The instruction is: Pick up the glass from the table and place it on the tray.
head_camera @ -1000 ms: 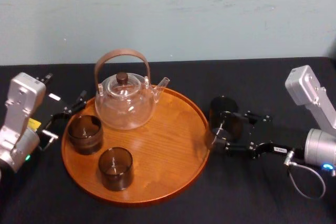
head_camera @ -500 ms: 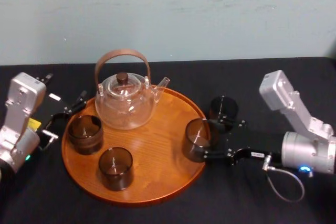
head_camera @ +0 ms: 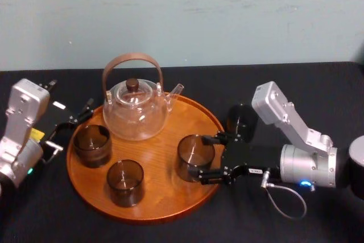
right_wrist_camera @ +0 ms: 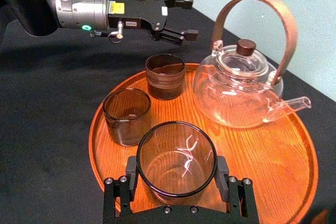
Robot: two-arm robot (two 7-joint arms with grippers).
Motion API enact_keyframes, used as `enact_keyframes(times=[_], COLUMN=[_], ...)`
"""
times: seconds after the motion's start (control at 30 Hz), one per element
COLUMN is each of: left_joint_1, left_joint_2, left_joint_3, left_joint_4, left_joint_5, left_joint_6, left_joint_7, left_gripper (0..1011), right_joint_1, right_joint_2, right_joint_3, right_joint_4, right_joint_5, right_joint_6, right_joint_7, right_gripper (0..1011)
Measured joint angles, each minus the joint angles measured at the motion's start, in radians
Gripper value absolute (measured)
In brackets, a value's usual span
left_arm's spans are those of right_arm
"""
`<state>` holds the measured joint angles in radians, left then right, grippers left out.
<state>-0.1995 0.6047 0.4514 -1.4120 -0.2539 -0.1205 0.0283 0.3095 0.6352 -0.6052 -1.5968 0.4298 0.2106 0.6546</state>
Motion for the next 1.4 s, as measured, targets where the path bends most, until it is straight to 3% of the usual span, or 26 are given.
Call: enact_keyframes(times=[0.67,1.4], left_joint_1=[0.0,0.0], left_joint_2=[0.0,0.0], left_joint_3=[0.0,0.0], left_joint_4=[0.0,0.0], left_joint_5=[0.0,0.0], left_joint_6=[0.0,0.0], left_joint_7=[0.0,0.0], left_gripper=[1001,1001], right_joint_1=[0.049,0.057], right_joint_2=[-0.07,-0.1], right_joint_3=[-0.056,-0.07], right_joint_4=[0.109,0.163], right_joint_5=[-0.042,-0.064], right_joint_6=[-0.021,-0.039], right_joint_7=[0.003,0.013], right_gripper=[889,889])
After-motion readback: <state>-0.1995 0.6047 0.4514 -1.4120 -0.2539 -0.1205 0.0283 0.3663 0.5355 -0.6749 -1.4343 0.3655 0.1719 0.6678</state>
